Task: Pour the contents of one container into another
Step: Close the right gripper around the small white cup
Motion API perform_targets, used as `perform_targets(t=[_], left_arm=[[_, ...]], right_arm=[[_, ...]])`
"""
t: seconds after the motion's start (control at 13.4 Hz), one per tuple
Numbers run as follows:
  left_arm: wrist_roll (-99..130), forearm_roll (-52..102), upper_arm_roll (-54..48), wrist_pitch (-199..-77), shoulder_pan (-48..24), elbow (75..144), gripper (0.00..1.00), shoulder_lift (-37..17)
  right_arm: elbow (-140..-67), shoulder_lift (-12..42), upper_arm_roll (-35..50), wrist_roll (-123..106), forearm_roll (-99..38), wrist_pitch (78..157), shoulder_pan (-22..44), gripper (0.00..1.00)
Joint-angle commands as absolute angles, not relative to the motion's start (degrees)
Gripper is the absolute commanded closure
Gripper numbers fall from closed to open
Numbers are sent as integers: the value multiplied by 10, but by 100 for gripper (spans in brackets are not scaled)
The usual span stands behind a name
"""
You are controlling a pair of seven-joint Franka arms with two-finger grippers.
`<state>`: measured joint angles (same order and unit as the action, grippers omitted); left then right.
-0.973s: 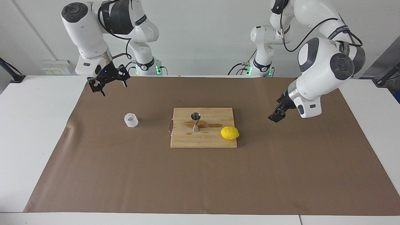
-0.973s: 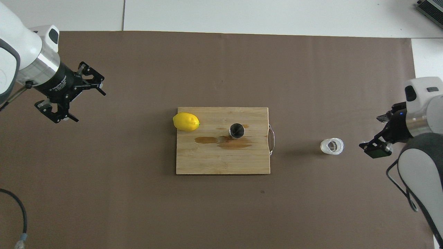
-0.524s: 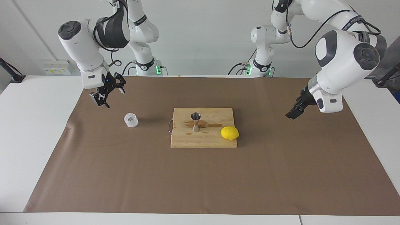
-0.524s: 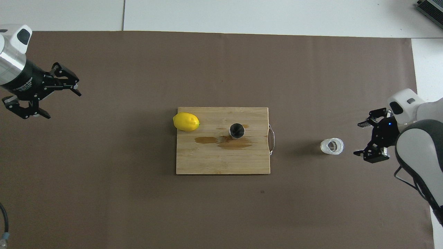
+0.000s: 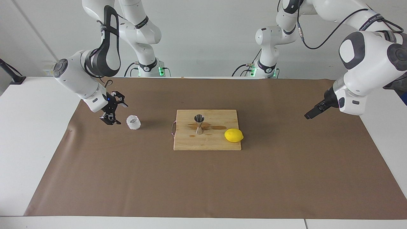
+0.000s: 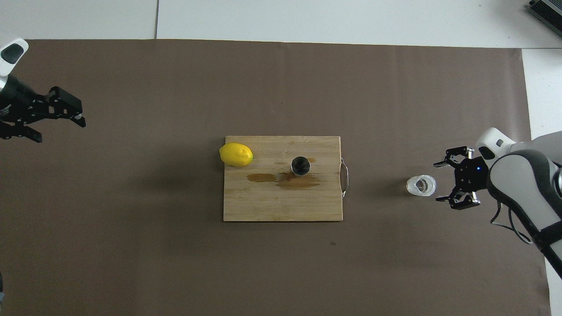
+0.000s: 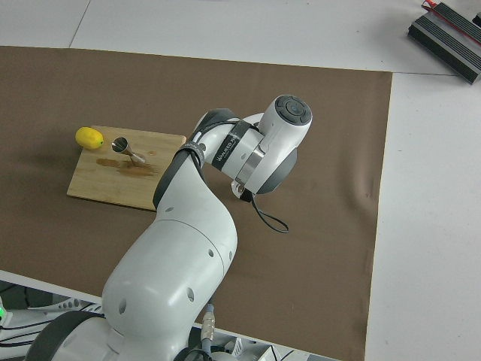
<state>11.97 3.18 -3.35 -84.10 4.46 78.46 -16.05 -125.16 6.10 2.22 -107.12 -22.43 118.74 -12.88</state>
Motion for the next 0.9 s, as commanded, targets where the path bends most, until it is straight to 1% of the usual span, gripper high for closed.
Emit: perform_targets(t=[0.0, 0.15, 0.37, 0.52, 0.6, 0.67, 0.82], left_arm=[[27, 23, -14, -843, 28, 793, 0, -129], [25, 22, -17, -852, 12, 815, 0, -107], [25, 9, -17, -874, -18, 843, 0, -70], [23, 4, -18, -856, -25, 848, 0, -46], [24, 3, -18, -856, -30, 858, 0, -31], [23, 3, -18, -860, -29, 866, 0, -21], [23, 1, -18, -882, -28, 886, 0, -7]], right_arm=[[-1292, 55, 24, -1135, -268, 1225, -142, 0], [-1307, 57, 24, -1156, -287, 1232, -143, 0], [-1304, 91, 25, -1207, -340, 1232, -156, 0], [-1305, 98, 25, -1216, -347, 1229, -157, 0], [-1304, 112, 25, -1238, -370, 1225, -159, 0], [-1304, 121, 25, -1259, -397, 1224, -158, 0], [-1304, 124, 25, -1271, -405, 1220, -158, 0]])
